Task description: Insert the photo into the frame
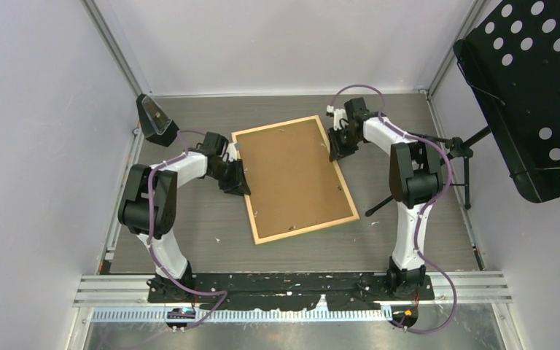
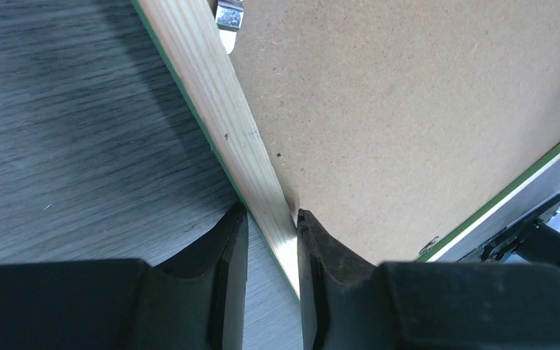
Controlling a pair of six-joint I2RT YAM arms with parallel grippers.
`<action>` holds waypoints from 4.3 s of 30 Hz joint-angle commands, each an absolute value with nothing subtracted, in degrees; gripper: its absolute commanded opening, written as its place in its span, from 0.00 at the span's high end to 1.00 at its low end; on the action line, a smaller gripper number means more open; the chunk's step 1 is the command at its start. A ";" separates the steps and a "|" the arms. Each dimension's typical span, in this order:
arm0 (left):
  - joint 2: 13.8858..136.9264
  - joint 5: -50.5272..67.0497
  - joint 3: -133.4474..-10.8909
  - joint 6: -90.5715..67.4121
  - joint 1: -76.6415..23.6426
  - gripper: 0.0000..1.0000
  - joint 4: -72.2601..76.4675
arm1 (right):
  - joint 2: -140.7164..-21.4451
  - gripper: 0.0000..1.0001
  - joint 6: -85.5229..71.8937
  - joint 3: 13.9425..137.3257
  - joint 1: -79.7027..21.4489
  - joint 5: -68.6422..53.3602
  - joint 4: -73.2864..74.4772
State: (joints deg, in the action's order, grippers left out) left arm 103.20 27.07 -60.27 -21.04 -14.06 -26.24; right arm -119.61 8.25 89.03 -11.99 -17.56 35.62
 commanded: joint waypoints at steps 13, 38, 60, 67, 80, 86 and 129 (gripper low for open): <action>104.24 25.67 -57.80 -19.50 -15.12 0.53 -25.49 | -108.71 0.41 11.72 83.44 -13.19 -20.60 31.09; 106.08 27.07 -59.09 -18.46 -15.12 0.54 -25.75 | -99.97 0.45 15.89 64.54 -13.10 -17.91 29.88; 106.61 27.64 -59.48 -18.36 -15.12 0.56 -26.06 | -102.95 0.59 16.26 66.25 -13.11 -17.07 29.13; 106.70 27.61 -59.50 -18.37 -15.12 0.57 -26.11 | -103.82 0.68 16.67 66.79 -13.06 -16.71 29.16; 106.77 27.77 -59.45 -18.28 -15.12 0.60 -26.17 | -103.00 0.89 14.97 65.07 -13.10 -15.97 26.08; 106.88 27.96 -59.47 -18.26 -15.12 0.60 -26.12 | -101.61 0.63 12.68 65.38 -13.03 -18.19 25.90; 107.87 29.79 -59.67 -18.43 -15.12 0.62 -26.62 | -112.17 0.56 9.14 81.31 -11.69 -16.62 28.61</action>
State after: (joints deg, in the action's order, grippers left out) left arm 104.97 31.70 -60.62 -19.35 -14.13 -25.91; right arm -110.50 10.00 77.41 -12.08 -16.38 28.58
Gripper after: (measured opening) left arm 0.376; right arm 0.451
